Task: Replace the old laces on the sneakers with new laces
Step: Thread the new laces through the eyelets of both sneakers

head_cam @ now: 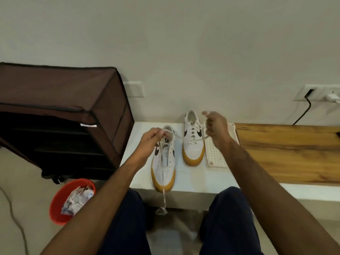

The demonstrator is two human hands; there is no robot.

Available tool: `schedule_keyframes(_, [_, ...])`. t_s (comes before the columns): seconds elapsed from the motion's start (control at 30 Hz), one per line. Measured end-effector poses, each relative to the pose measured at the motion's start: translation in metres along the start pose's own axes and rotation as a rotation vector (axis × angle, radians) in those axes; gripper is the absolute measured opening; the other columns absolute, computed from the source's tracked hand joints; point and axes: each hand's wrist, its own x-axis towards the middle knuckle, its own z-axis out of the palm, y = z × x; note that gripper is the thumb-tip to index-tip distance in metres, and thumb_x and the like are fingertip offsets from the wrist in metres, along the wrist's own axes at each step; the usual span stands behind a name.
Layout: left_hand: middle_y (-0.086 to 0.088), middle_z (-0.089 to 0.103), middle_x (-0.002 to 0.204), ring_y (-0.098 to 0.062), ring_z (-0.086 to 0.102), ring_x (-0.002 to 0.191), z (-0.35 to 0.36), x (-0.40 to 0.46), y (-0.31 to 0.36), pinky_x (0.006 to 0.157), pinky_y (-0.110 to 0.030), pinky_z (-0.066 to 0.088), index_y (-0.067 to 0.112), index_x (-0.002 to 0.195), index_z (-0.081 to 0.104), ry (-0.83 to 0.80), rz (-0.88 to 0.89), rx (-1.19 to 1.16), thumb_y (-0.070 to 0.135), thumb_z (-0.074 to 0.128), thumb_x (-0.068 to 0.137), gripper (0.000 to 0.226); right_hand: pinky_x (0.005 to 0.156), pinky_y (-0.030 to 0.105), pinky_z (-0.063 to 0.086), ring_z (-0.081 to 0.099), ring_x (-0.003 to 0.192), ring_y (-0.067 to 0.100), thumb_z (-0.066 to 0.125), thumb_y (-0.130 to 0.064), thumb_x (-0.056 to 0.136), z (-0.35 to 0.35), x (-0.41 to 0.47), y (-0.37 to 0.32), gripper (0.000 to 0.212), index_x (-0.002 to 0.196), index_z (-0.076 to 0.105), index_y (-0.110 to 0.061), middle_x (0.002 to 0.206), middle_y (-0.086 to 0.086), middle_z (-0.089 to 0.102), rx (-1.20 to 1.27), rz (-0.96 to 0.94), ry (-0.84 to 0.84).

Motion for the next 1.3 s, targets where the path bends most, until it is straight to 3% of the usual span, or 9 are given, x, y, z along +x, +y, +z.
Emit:
schedule_keyframes(0.13, [0.016,0.061,0.077,0.003,0.052,0.068,0.016,0.016,0.045,0.066,-0.015,0.042,0.012,0.100,0.071,0.042,0.095,-0.080,0.020,0.050,0.106,0.024,0.049,0.025,0.010,0.016,0.055,0.009,0.066,-0.028,0.096,0.037,-0.047,0.032,0.030,0.125,0.070,-0.017,0.067,-0.005,0.025,-0.158,0.221,-0.717])
schedule_keyframes(0.23, [0.004,0.053,0.071,-0.009,0.049,0.062,0.011,0.026,0.063,0.061,-0.025,0.044,0.011,0.100,0.070,0.039,0.136,-0.192,0.018,0.050,0.106,0.021,0.048,0.023,0.016,0.016,0.058,0.016,0.071,-0.027,0.095,0.064,-0.067,0.045,0.012,0.102,0.078,-0.021,0.071,0.004,0.041,-0.346,0.155,-0.907])
schedule_keyframes(0.47, [0.001,0.038,0.060,-0.010,0.036,0.051,-0.041,0.025,0.064,0.061,-0.028,0.049,0.005,0.094,0.066,0.019,0.164,-0.289,0.015,0.052,0.104,0.021,0.038,0.018,0.016,0.021,0.043,0.004,0.065,-0.026,0.089,0.038,-0.028,-0.004,0.020,0.078,0.051,-0.016,0.056,-0.006,0.034,-0.142,0.054,-0.465])
schedule_keyframes(0.67, [0.006,0.044,0.059,-0.012,0.043,0.059,-0.025,0.030,0.052,0.071,-0.028,0.051,0.011,0.083,0.065,0.058,0.242,-0.215,0.020,0.058,0.100,0.020,0.048,0.021,0.027,0.033,0.048,0.004,0.066,-0.038,0.096,0.015,-0.007,-0.087,0.045,0.071,0.060,-0.001,0.055,-0.006,0.042,-0.807,-0.453,-0.293])
schedule_keyframes(0.77, [0.015,0.053,0.061,-0.010,0.043,0.062,-0.014,0.041,0.055,0.068,-0.023,0.045,0.012,0.082,0.065,0.111,0.263,-0.050,0.017,0.057,0.102,0.021,0.046,0.019,0.025,0.034,0.050,0.005,0.077,-0.041,0.085,0.005,-0.001,-0.130,0.041,0.069,0.061,-0.007,0.057,-0.003,0.045,-0.863,-0.567,-0.243])
schedule_keyframes(0.97, [0.002,0.070,0.082,-0.010,0.059,0.068,0.000,0.051,0.012,0.070,-0.032,0.049,0.027,0.085,0.066,-0.002,0.164,0.299,0.026,0.060,0.100,0.016,0.056,0.030,0.035,0.050,0.062,0.015,0.081,-0.043,0.081,-0.019,0.016,-0.123,0.034,0.072,0.066,-0.015,0.066,0.004,0.060,-1.182,-0.484,-0.181])
schedule_keyframes(1.07, [0.003,0.067,0.075,-0.002,0.060,0.063,0.010,0.044,-0.012,0.061,-0.029,0.050,0.026,0.084,0.065,-0.091,0.076,0.441,0.025,0.061,0.100,0.017,0.056,0.029,0.034,0.050,0.066,0.017,0.081,-0.041,0.083,-0.018,0.019,-0.085,0.037,0.067,0.055,-0.019,0.067,-0.001,0.055,-1.294,-0.349,-0.321])
schedule_keyframes(1.17, [0.010,0.067,0.087,0.005,0.060,0.075,0.016,0.036,-0.040,0.071,-0.019,0.043,0.016,0.091,0.071,-0.153,0.034,0.553,0.020,0.062,0.099,0.012,0.061,0.031,0.038,0.055,0.072,0.019,0.083,-0.044,0.080,-0.020,0.024,-0.044,0.037,0.074,0.061,-0.014,0.073,0.000,0.060,-1.453,-0.125,-0.438])
schedule_keyframes(1.3, [0.004,0.072,0.082,-0.005,0.066,0.075,0.010,0.022,-0.064,0.078,-0.023,0.049,0.018,0.094,0.071,-0.227,-0.058,0.434,0.021,0.060,0.101,0.014,0.062,0.028,0.042,0.058,0.075,0.017,0.086,-0.035,0.079,-0.029,0.027,-0.028,0.033,0.093,0.068,-0.012,0.086,0.002,0.064,-1.377,-0.080,-0.442])
